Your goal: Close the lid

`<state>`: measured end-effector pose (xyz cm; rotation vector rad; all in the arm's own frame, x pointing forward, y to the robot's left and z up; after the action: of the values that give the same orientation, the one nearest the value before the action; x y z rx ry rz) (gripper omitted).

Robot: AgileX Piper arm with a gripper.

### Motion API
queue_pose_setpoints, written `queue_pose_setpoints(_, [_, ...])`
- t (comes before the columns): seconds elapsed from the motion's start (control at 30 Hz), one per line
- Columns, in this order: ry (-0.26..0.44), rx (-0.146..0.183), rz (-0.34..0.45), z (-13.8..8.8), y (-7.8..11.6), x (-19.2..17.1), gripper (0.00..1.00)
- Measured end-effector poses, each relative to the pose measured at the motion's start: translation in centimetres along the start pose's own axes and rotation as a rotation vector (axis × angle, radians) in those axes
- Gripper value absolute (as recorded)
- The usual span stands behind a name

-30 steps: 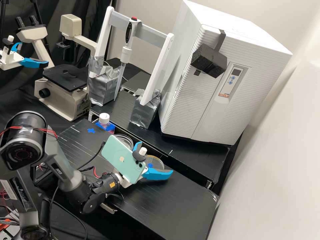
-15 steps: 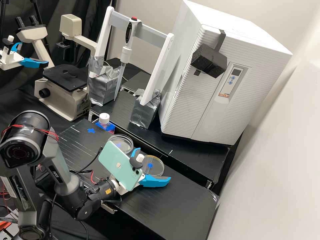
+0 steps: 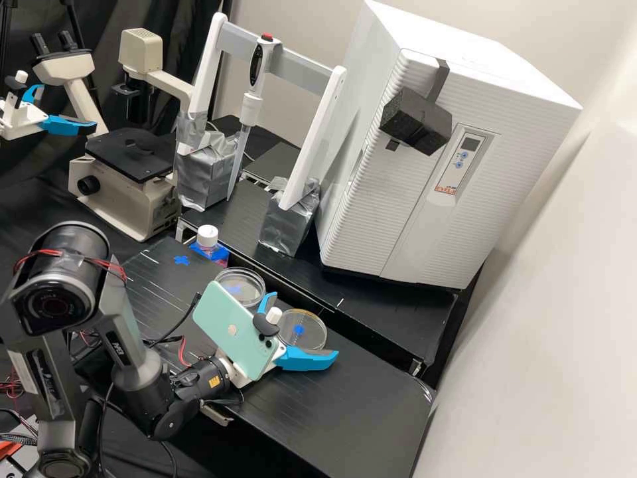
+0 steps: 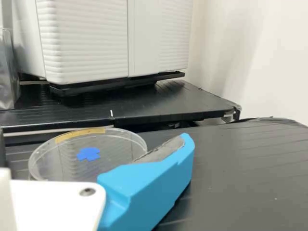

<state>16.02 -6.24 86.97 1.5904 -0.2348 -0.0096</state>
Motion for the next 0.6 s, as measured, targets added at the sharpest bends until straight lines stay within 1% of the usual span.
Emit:
queue_pose_setpoints(0.2, [0.006, 0.012, 0.003, 0.07, -0.13, 0.16, 0.0])
queue_pose_setpoints(0.6, [0.008, 0.01, 0.004, 0.12, -0.02, 0.3, 0.0])
